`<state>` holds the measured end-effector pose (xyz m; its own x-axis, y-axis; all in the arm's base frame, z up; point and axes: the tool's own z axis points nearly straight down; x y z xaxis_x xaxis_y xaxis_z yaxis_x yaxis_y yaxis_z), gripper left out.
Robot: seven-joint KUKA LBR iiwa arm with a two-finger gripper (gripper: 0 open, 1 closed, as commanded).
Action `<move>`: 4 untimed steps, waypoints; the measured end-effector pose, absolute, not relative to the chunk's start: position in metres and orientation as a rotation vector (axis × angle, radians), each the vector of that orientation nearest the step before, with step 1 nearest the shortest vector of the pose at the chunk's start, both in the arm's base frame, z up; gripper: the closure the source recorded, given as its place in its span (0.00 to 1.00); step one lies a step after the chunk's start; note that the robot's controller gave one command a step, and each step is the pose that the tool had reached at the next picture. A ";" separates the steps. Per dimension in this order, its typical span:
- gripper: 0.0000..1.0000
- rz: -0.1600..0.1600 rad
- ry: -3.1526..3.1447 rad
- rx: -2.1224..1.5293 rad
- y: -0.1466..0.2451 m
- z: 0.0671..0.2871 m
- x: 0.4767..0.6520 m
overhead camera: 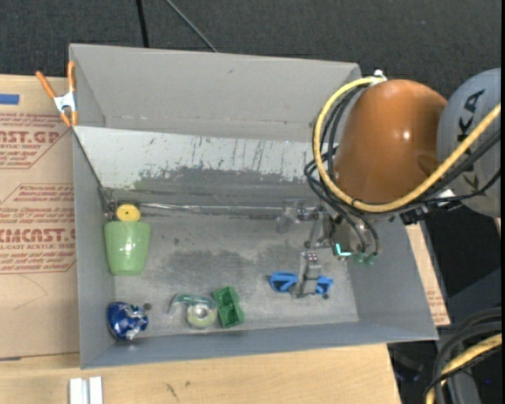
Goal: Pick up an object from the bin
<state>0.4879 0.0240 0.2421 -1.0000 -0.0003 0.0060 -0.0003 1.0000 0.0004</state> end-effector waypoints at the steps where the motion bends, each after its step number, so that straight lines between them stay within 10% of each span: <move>1: 0.00 0.001 -3.124 0.266 -0.082 0.097 0.513; 2: 0.00 -0.004 -3.124 0.312 -0.068 0.068 0.512; 3: 1.00 -0.003 -3.126 0.312 -0.069 0.069 0.513; 4: 1.00 0.003 -3.130 0.344 -0.056 0.198 0.489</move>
Offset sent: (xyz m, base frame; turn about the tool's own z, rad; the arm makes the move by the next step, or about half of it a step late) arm 0.0268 -0.1039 -0.1402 -0.1731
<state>0.4891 -0.0564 0.1977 -0.9760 -0.2175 -0.0073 -0.2174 0.9761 -0.0025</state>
